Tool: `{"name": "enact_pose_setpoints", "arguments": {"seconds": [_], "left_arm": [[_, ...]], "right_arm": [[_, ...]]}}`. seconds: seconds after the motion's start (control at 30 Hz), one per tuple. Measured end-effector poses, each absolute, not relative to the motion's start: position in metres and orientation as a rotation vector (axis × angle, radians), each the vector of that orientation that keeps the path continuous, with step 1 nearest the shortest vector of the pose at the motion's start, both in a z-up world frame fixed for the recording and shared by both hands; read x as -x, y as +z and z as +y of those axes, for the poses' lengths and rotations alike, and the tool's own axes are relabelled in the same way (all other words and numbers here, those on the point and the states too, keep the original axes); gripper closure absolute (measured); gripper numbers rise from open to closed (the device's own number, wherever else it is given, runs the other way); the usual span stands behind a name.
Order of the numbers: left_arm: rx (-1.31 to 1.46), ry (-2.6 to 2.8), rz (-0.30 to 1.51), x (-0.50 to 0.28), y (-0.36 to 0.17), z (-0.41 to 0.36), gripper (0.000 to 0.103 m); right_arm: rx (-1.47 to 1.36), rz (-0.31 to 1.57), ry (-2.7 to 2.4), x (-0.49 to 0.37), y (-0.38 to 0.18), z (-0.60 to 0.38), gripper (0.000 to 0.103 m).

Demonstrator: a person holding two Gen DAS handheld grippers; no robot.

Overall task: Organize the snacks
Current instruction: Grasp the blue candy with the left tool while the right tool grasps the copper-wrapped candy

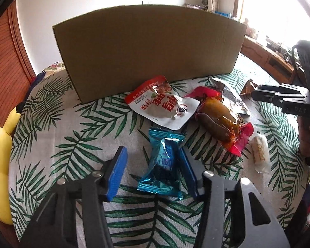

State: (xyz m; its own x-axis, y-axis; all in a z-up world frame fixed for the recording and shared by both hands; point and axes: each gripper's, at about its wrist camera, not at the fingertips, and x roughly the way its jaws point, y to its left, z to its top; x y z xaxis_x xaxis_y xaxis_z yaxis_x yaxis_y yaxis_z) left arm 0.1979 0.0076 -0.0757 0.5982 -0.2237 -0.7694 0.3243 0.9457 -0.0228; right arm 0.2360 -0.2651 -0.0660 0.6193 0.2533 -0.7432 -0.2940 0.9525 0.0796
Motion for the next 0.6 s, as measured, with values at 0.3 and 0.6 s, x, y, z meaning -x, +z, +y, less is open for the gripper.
{"name": "enact_pose_setpoints", "arguments": {"seconds": [0.3, 0.6], "left_arm": [[-0.124, -0.328, 0.863, -0.1983, -0.074, 0.0074, 0.079], [-0.136, -0.313, 0.86, -0.1975, -0.0742, 0.0062, 0.078]], "right_arm": [[0.008, 0.858, 0.328, -0.2397, -0.067, -0.2715, 0.04], [0.01, 0.884, 0.354, -0.2433, -0.0664, -0.2649, 0.047]]}}
